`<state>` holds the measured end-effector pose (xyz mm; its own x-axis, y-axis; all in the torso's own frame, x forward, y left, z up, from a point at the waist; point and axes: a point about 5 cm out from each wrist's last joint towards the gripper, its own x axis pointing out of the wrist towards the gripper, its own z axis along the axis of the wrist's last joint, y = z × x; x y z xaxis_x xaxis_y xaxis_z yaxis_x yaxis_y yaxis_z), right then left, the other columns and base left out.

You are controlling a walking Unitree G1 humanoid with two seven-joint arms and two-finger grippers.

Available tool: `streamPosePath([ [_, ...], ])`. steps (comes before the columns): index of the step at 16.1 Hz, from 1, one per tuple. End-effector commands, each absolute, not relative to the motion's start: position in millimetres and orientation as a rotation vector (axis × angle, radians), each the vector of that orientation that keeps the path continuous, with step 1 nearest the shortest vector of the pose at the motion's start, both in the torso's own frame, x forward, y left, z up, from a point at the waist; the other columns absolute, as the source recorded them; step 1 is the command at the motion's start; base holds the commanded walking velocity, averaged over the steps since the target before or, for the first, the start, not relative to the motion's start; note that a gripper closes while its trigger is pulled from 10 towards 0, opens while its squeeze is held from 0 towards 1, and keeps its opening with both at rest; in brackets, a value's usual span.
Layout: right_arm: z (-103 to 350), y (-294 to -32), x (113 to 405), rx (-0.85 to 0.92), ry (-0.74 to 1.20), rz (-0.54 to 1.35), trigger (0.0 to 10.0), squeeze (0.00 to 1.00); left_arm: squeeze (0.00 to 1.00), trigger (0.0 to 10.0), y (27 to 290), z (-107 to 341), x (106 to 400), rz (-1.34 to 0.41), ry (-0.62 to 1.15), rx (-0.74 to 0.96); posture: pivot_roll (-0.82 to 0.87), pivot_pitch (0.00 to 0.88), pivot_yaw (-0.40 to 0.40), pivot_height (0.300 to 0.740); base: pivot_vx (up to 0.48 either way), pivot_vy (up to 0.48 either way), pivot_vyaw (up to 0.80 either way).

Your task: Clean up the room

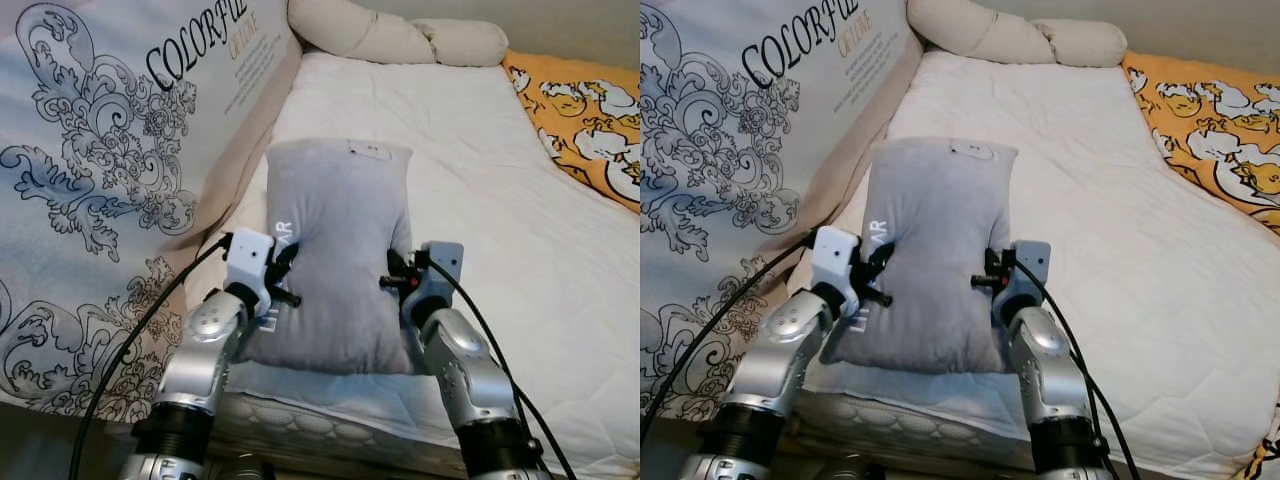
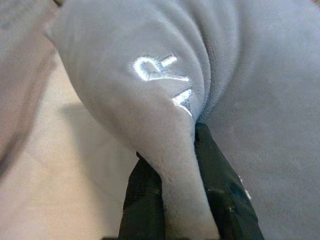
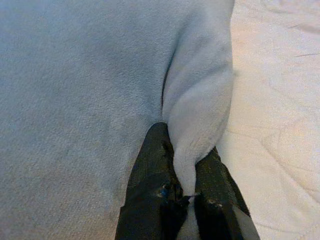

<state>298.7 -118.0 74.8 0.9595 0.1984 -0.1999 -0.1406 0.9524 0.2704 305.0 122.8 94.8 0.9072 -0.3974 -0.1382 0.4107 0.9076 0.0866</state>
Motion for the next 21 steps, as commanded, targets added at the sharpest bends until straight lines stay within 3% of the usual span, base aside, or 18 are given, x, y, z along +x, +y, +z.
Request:
streamPosePath([
  [1, 83.7, -125.5, 303.6, 0.272, 0.182, 0.135, 10.0, 0.0, 0.0, 10.0, 123.7, 109.6, 309.8, -0.387, 0.03, 0.17, 0.0, 0.0, -0.012, 0.74, 0.0, 0.0, 0.0],
  [7, 82.9, -128.6, 305.6, 0.27, 0.188, 0.104, 10.0, 0.0, 0.0, 10.0, 131.5, 115.0, 314.0, -0.331, -0.002, 0.204, 0.01, 0.0, -0.028, 0.74, 0.0, 0.272, -0.59],
  [13, 83.3, -125.8, 306.6, 0.279, 0.184, 0.116, 10.0, 0.0, 0.0, 10.0, 130.4, 121.9, 318.5, -0.331, -0.034, 0.22, 0.03, 0.0, -0.032, 0.74, 0.0, 0.471, 0.0],
  [21, 79.8, -133.6, 306.2, 0.284, 0.195, 0.085, 10.0, 0.0, 0.0, 10.0, 119.1, 121.2, 318.6, -0.345, -0.044, 0.229, 0.02, 0.0, -0.04, 0.74, 0.0, 0.0, 0.0],
])
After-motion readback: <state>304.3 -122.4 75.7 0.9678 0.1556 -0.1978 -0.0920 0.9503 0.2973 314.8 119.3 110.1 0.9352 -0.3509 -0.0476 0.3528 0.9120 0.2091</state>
